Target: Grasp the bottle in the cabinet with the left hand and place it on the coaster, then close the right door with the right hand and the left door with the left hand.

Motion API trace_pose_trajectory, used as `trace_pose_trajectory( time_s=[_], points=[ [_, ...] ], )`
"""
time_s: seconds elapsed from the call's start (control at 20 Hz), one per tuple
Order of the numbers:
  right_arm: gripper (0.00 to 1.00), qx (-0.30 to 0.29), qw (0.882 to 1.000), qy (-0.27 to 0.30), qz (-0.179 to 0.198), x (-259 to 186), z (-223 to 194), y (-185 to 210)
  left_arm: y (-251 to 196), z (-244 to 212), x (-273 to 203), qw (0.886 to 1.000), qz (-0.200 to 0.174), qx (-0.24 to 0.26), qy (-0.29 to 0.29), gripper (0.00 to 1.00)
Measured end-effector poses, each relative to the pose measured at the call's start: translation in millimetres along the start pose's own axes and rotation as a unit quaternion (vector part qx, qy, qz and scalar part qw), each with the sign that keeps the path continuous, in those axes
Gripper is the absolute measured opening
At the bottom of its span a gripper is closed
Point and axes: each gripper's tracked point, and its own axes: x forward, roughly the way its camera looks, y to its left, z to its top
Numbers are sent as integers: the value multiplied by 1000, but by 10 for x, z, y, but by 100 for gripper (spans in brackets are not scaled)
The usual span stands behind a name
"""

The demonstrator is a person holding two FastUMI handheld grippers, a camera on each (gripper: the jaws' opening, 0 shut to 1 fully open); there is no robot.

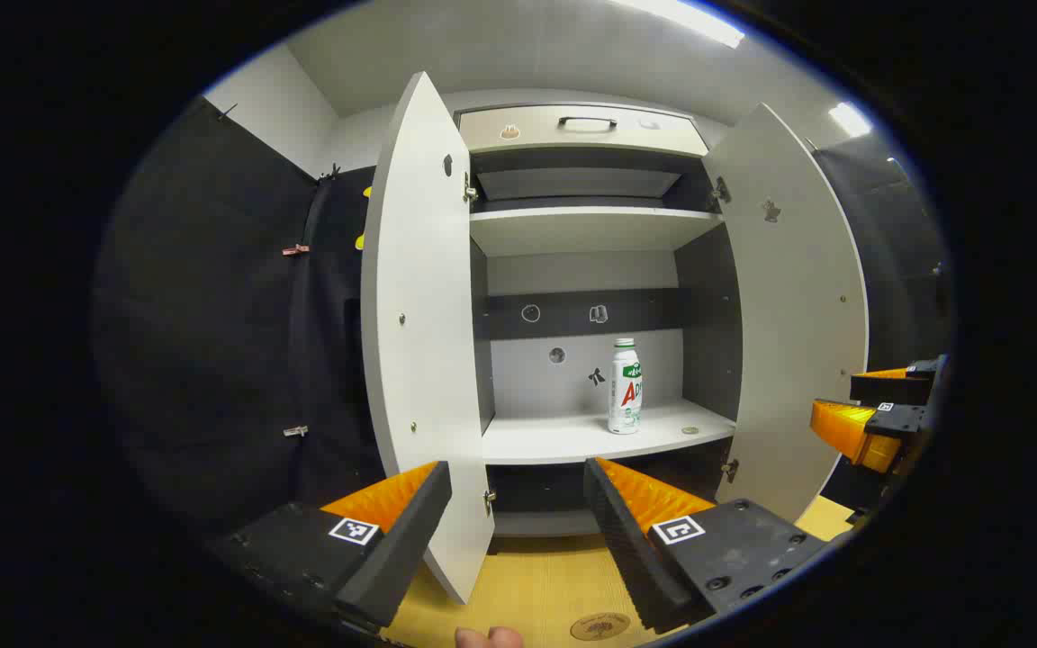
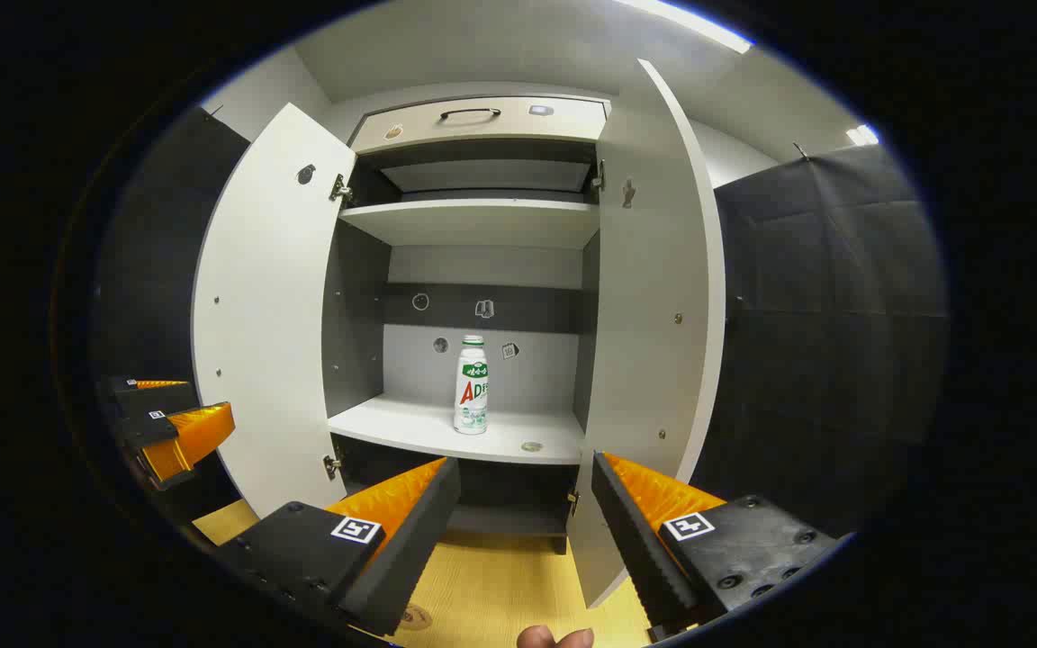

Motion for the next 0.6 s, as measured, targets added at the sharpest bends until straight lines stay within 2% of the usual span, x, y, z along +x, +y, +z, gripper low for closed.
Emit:
trace_pose_trajectory(
  time_s=[0.25,0.6],
  points=[
    [98,10,1000,-8,-8,38,42,-47,32,-77,18,1000,5,-19,9,94],
    [98,3,1000,-10,0,49,56,18,17,-100,53,1000,8,-13,9,95]
  ],
)
